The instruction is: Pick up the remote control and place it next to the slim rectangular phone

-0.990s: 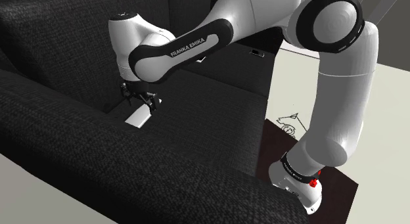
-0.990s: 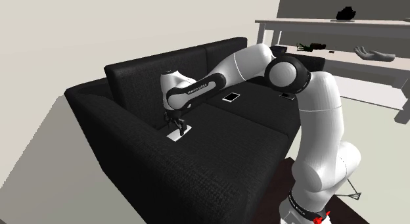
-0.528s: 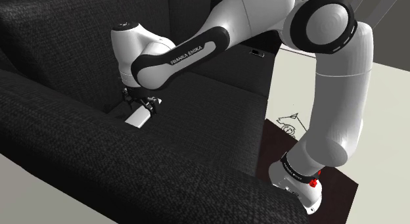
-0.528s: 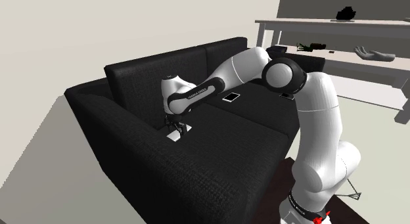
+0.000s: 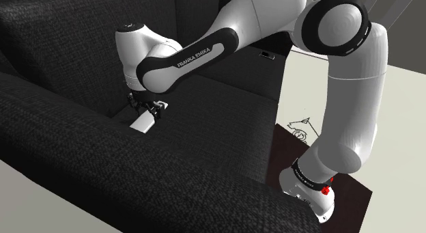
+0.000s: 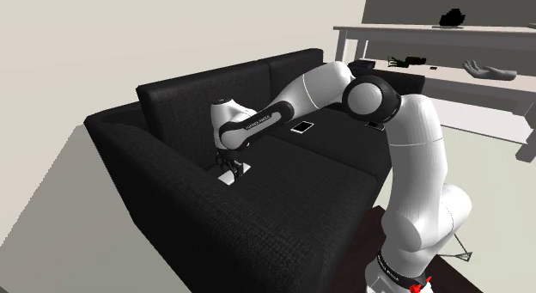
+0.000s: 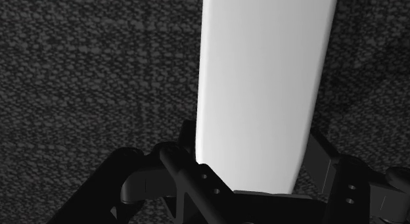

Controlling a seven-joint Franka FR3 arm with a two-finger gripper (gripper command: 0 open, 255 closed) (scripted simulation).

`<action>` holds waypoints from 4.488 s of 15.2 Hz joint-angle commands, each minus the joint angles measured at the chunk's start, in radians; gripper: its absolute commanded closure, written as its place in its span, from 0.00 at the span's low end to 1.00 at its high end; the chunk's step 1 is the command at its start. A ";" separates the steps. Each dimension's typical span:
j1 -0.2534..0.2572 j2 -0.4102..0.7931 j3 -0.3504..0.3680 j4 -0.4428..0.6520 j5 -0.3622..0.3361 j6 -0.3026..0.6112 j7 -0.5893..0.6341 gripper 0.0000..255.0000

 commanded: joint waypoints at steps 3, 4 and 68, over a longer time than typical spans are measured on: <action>0.000 0.000 0.000 0.000 0.000 0.000 0.000 1.00; 0.000 0.000 0.000 0.000 0.000 0.000 0.000 1.00; -0.693 -0.212 -0.277 0.029 0.239 -0.146 -1.070 1.00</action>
